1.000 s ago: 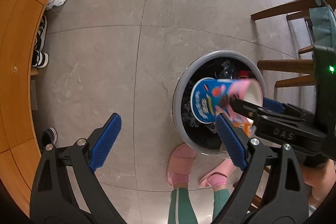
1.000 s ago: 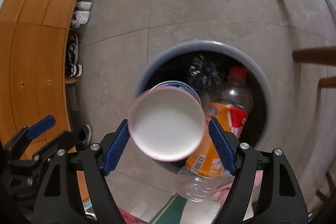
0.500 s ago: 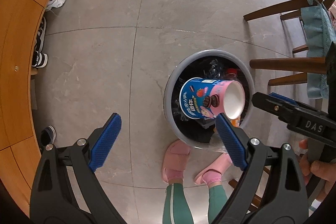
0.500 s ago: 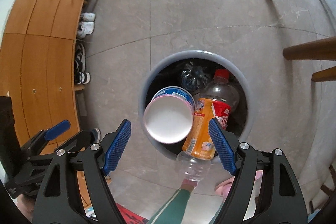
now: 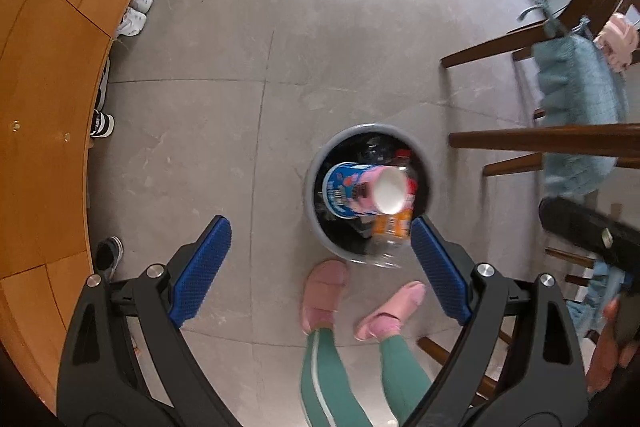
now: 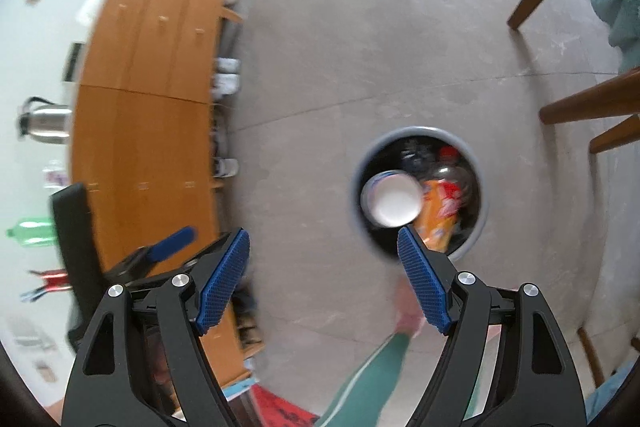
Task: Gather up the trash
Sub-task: 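Move both open tools back over the cleared table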
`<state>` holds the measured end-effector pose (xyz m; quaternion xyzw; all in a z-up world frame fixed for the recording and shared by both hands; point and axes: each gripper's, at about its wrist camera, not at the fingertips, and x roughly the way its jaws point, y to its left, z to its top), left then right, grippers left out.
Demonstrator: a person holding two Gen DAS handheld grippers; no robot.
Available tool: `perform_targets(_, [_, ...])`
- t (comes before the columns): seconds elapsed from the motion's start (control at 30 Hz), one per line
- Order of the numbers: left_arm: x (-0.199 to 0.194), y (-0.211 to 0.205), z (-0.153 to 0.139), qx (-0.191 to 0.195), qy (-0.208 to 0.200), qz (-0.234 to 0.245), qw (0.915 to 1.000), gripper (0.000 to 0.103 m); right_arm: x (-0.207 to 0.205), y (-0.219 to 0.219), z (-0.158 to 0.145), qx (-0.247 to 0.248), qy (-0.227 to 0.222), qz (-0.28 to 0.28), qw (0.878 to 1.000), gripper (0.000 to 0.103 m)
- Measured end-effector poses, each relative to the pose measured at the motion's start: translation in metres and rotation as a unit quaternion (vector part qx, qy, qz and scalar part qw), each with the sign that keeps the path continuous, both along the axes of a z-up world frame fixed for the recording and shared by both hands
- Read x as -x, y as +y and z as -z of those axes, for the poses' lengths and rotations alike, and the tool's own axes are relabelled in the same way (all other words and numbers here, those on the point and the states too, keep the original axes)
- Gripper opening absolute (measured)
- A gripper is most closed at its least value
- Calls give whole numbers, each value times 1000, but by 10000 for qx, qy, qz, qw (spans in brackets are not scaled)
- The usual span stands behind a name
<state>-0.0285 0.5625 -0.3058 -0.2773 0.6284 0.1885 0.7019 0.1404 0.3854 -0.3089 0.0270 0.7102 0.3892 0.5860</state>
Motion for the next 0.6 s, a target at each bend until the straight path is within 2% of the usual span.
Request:
perform_targets(0.07, [-2, -5, -24, -45, 23, 158, 9999, 89, 3, -8, -35, -206, -41, -23, 9998, 78])
perform_targets(0.17, [-8, -15, -66, -323, -48, 451, 9985, 89, 2, -22, -83, -423, -232, 18, 9988, 78])
perform_targets(0.3, [-21, -29, -123, -655, -255, 864, 9938, 89, -15, -66, -156, -704, -684, 424, 9943, 79])
perform_targets(0.47, [-49, -62, -196, -911, -811, 1506, 9810, 89, -34, -140, -229, -653, -1380, 1069, 9825, 81])
perform_targets(0.6, [-71, -94, -237, -987, -1229, 1949, 9681, 89, -32, -206, -259, -415, -1705, 1698, 9697, 81])
